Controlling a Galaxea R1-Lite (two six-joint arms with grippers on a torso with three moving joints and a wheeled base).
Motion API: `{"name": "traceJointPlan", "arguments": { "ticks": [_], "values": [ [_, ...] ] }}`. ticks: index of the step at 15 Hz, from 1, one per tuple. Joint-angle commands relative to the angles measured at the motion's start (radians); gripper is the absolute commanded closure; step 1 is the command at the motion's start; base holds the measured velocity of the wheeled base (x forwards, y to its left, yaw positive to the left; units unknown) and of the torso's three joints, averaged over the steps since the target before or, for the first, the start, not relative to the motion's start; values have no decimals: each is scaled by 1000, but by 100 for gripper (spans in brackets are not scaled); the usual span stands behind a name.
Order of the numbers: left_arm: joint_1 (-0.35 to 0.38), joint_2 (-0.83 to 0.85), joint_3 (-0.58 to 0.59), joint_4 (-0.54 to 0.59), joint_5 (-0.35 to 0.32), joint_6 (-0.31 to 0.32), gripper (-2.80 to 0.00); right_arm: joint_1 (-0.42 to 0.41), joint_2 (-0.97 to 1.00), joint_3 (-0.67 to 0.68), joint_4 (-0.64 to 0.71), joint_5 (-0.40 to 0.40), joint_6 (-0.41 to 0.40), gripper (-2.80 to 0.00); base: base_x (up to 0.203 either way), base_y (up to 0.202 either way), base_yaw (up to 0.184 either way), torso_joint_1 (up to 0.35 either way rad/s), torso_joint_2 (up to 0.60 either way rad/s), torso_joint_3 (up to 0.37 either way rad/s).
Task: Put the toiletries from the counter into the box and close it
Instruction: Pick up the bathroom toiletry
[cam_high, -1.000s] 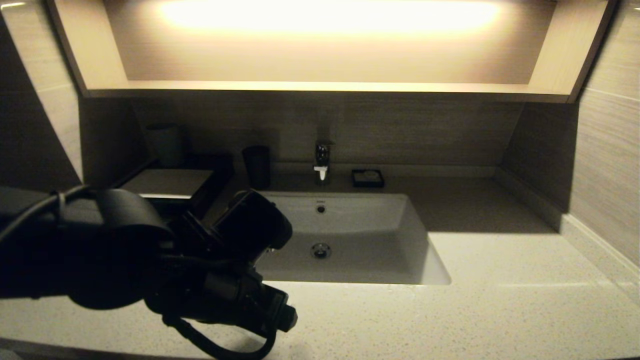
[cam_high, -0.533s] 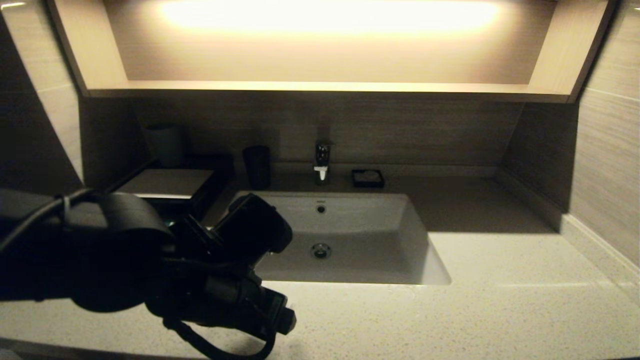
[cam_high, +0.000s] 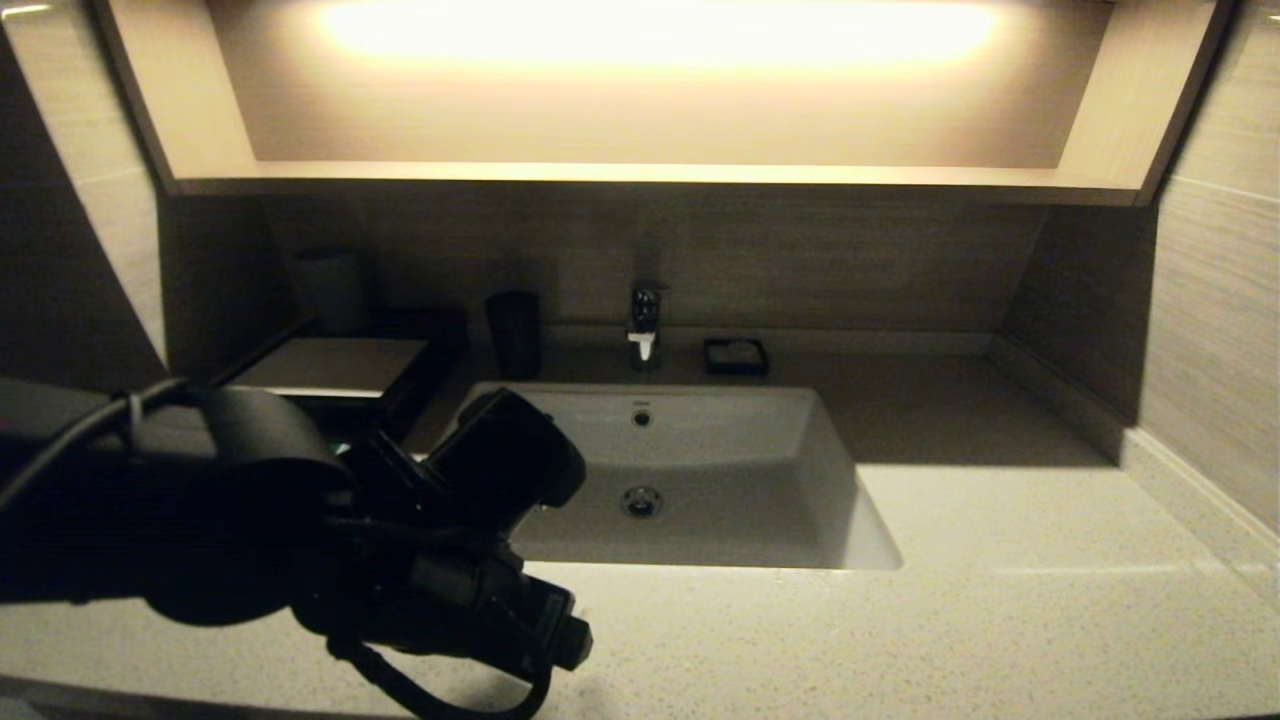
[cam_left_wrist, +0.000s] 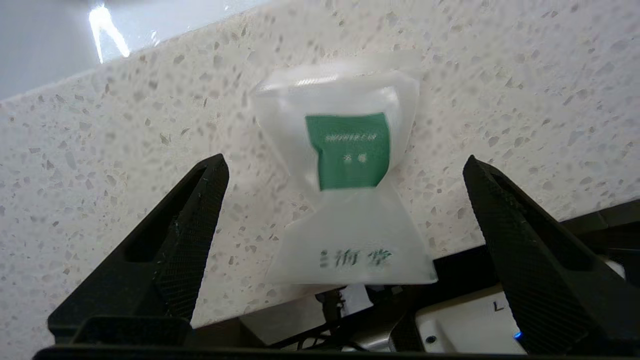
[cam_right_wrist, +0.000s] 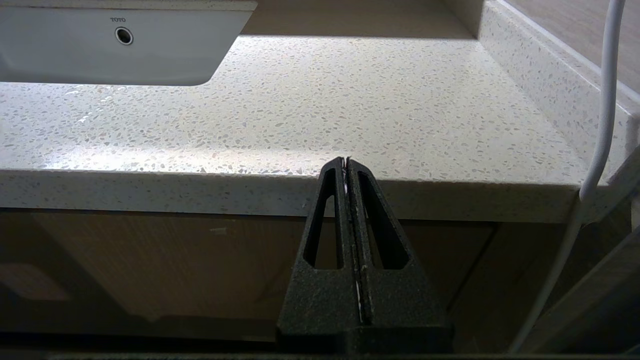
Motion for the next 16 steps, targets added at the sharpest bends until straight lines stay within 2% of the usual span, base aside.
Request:
{"name": "traceJointPlan", "arguments": {
  "ticks": [1, 8, 9, 16],
  "values": [
    [0, 3, 3, -17, 0, -2, -280, 0, -1, 2, 0, 1, -1, 0, 0, 0, 0, 0, 0, 0],
    [-1, 5, 15, -31, 0, -4, -280, 0, 0, 2, 0, 1, -1, 0, 0, 0, 0, 0, 0, 0],
    [-1, 3, 15, -31, 0, -4, 0, 0, 1, 2, 0, 1, -1, 0, 0, 0, 0, 0, 0, 0],
    [1, -6, 15, -31, 3, -4, 0, 0, 1, 2, 0, 1, -1, 0, 0, 0, 0, 0, 0, 0]
  ]
}}
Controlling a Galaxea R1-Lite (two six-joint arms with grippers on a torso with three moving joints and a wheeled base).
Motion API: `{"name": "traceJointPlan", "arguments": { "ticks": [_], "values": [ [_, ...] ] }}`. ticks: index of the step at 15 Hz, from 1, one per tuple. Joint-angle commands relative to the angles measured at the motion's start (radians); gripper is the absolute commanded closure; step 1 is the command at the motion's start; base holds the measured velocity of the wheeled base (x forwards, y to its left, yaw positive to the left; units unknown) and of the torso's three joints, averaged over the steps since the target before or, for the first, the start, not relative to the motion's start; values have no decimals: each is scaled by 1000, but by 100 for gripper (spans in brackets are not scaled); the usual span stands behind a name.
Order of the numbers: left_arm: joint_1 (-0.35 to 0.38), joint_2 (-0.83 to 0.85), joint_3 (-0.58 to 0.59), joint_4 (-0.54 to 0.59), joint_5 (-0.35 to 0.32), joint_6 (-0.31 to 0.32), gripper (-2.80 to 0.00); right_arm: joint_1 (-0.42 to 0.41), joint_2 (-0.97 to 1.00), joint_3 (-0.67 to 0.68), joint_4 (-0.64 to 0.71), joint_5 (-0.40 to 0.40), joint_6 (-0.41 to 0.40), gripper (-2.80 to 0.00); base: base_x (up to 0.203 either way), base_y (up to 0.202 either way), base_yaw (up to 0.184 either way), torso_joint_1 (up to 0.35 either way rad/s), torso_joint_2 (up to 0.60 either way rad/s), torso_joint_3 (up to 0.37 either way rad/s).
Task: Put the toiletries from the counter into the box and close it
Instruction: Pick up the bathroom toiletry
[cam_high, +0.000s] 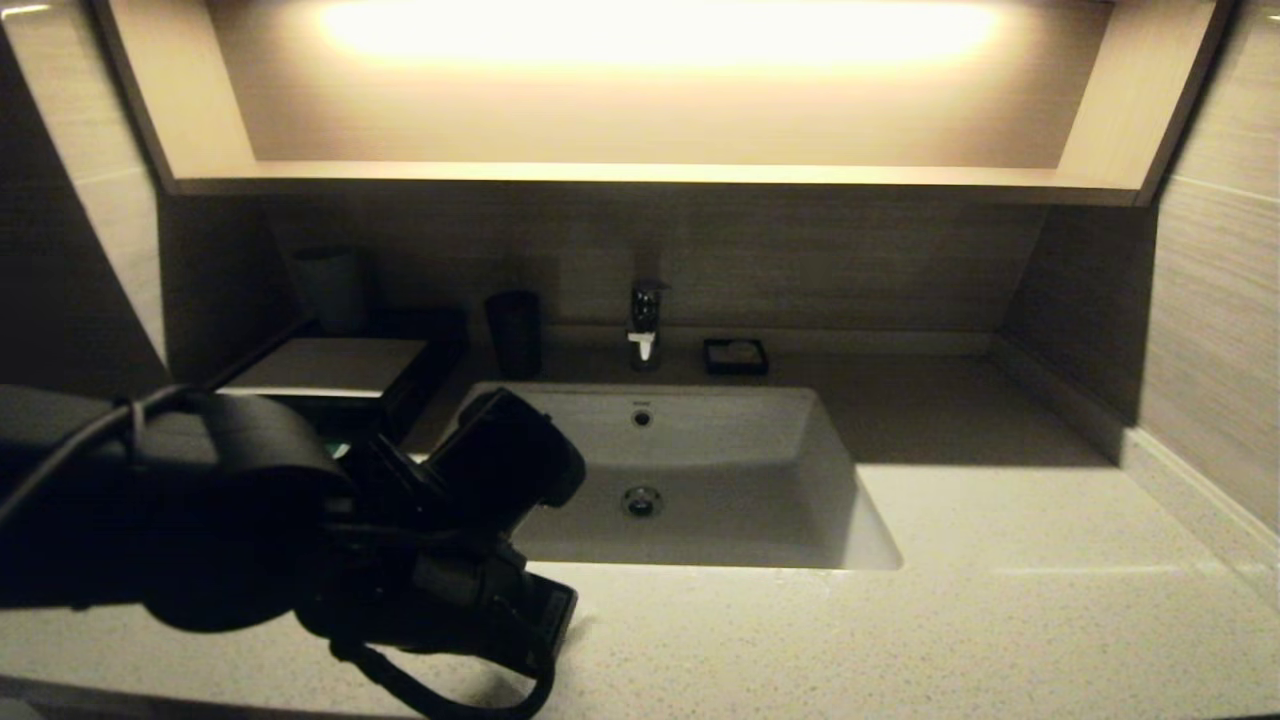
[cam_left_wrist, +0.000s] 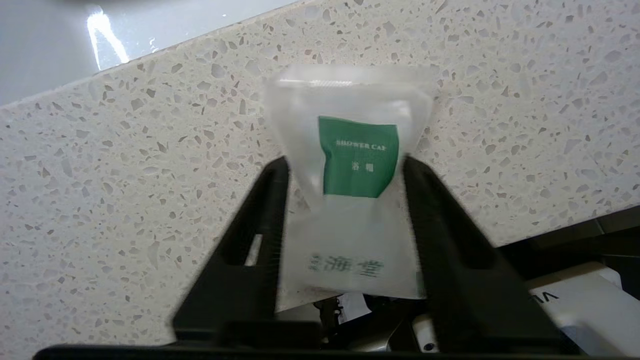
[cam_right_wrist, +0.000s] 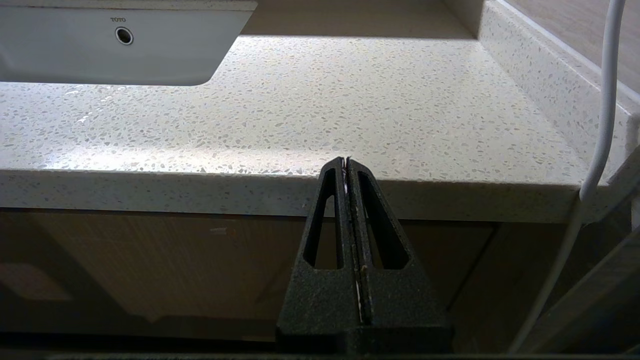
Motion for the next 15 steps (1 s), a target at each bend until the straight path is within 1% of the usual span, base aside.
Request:
{"name": "traceJointPlan", "arguments": {
  "ticks": [1, 6, 8, 11, 14, 15],
  "values": [
    [0, -6, -1, 3, 2, -2, 0, 0, 1, 2, 0, 0, 0, 0, 0, 0, 0, 0, 0, 0],
    [18, -35, -3, 4, 5, -1, 0, 0, 0, 1, 0, 0, 0, 0, 0, 0, 0, 0, 0, 0],
    [48, -66, -8, 4, 7, 5, 0, 0, 1, 2, 0, 0, 0, 0, 0, 0, 0, 0, 0, 0],
    [121, -109, -29, 4, 13, 14, 0, 0, 1, 1, 0, 0, 0, 0, 0, 0, 0, 0, 0, 0],
    [249, -120, -78, 4, 16, 19, 0, 0, 1, 2, 0, 0, 0, 0, 0, 0, 0, 0, 0, 0],
    [299, -120, -95, 3, 15, 32, 0, 0, 1, 2, 0, 0, 0, 0, 0, 0, 0, 0, 0, 0]
  ]
}}
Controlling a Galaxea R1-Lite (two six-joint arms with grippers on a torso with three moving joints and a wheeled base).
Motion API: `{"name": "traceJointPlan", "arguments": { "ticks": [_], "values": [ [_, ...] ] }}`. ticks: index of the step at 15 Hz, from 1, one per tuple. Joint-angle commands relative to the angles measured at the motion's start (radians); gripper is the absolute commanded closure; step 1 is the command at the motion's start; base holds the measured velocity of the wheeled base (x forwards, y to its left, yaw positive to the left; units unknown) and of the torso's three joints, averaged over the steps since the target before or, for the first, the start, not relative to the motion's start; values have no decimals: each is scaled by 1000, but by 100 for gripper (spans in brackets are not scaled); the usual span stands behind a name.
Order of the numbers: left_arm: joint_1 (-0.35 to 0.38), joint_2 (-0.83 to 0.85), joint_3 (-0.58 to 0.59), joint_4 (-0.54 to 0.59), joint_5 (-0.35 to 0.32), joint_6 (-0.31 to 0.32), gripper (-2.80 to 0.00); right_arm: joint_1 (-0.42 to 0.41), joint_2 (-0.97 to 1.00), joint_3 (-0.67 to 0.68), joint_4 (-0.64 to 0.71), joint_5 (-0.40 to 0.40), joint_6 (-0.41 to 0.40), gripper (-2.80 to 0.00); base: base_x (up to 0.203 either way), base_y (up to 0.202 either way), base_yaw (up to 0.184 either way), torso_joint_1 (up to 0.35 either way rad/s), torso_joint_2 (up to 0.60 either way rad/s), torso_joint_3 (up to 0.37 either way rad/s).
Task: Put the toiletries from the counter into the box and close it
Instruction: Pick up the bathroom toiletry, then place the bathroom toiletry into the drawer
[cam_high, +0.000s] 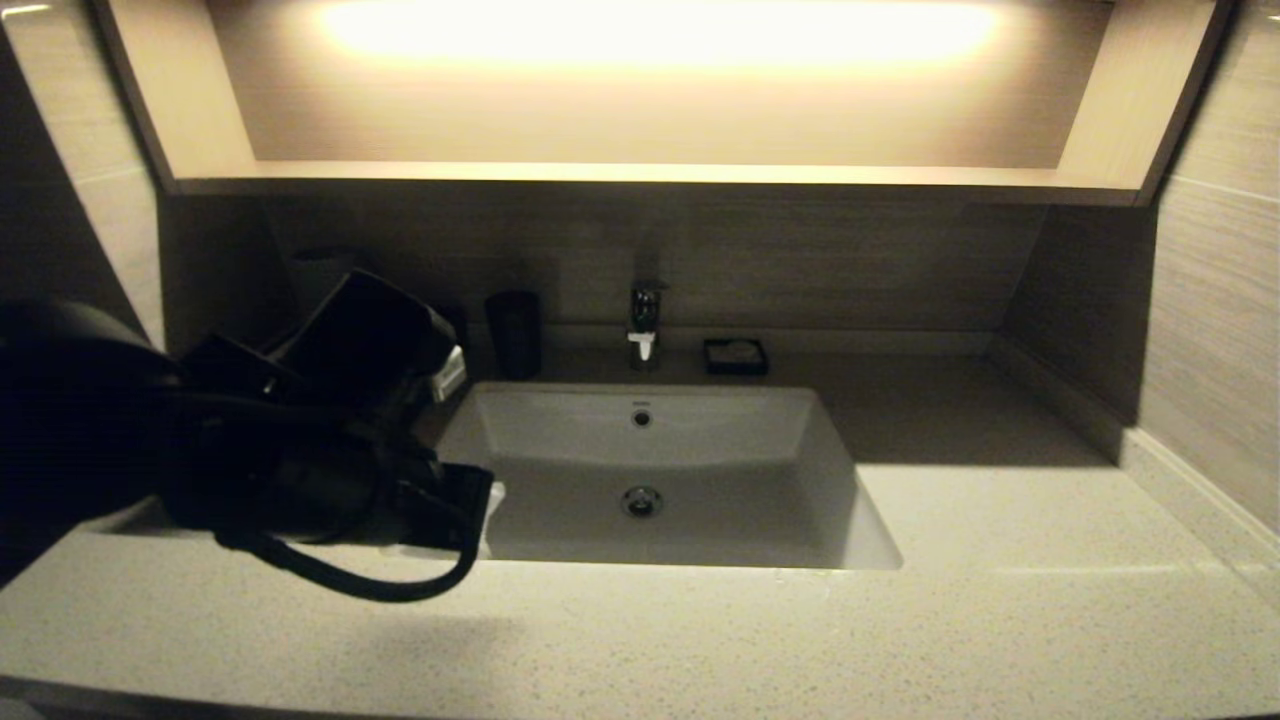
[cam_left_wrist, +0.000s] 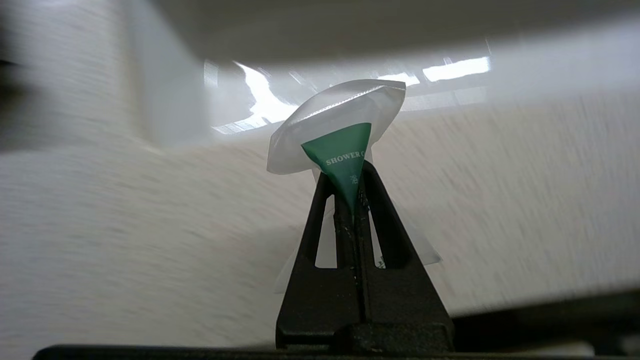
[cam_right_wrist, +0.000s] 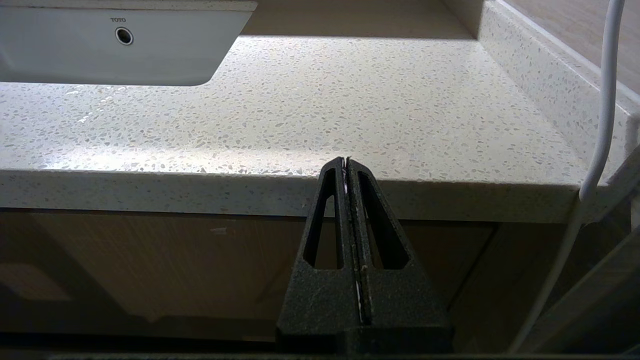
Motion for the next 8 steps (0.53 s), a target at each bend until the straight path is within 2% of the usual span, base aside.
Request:
{"name": "traceJointPlan", "arguments": {
  "ticks": [1, 5, 8],
  "values": [
    [122, -9, -42, -2, -3, 24, 0, 0, 1, 1, 0, 1, 0, 0, 0, 0, 0, 0, 0, 0],
    [292, 33, -124, -60, -6, 87, 0, 0, 1, 2, 0, 1, 0, 0, 0, 0, 0, 0, 0, 0],
    [367, 83, -157, -106, -8, 105, 0, 0, 0, 1, 0, 1, 0, 0, 0, 0, 0, 0, 0, 0]
  ]
}}
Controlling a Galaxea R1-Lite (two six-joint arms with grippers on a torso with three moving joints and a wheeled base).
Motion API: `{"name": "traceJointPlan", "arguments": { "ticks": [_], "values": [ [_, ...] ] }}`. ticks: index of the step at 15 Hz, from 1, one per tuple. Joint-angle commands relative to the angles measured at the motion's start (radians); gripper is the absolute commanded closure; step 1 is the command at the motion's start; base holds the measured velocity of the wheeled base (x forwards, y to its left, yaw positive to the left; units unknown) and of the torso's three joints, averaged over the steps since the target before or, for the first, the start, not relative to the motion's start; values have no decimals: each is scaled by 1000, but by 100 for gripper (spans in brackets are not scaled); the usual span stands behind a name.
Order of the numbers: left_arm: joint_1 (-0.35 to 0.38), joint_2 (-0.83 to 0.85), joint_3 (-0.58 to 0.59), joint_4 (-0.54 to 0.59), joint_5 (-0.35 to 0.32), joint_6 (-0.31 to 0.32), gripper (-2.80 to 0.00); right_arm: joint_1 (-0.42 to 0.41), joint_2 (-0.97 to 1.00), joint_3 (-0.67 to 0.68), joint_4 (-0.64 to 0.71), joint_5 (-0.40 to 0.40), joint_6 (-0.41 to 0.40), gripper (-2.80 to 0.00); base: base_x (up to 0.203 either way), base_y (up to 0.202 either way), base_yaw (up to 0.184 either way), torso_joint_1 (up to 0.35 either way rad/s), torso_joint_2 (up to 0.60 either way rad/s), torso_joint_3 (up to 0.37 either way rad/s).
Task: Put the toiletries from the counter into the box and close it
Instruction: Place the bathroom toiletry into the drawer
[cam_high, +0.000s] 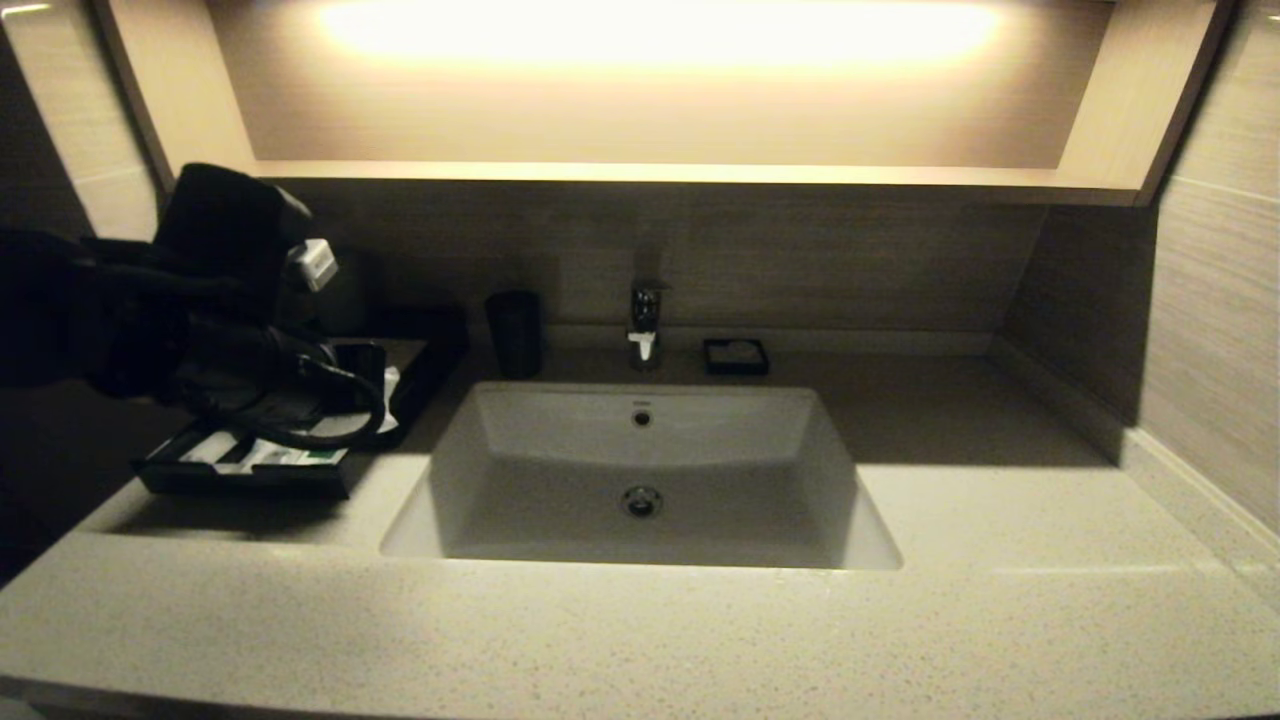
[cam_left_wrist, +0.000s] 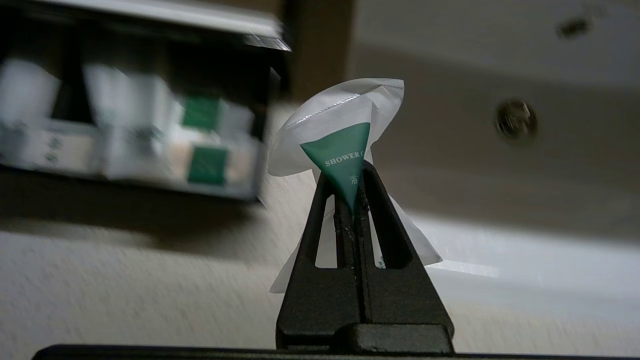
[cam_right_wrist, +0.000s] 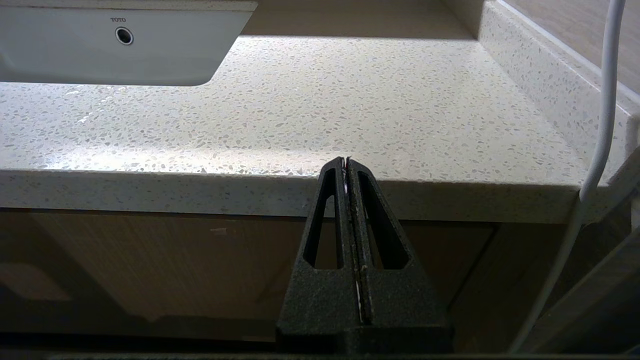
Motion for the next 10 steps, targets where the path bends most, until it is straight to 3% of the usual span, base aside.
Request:
{"name": "traceJointPlan", "arguments": {
  "ticks": [1, 7, 10],
  "values": [
    [50, 48, -15, -31, 1, -1, 0, 0, -1, 2, 0, 0, -1, 0, 0, 0, 0, 0, 0, 0],
    [128, 92, -54, -77, 0, -14, 0, 0, 1, 2, 0, 0, -1, 0, 0, 0, 0, 0, 0, 0],
    [169, 124, -110, -61, 5, -80, 0, 0, 1, 2, 0, 0, -1, 0, 0, 0, 0, 0, 0, 0]
  ]
}}
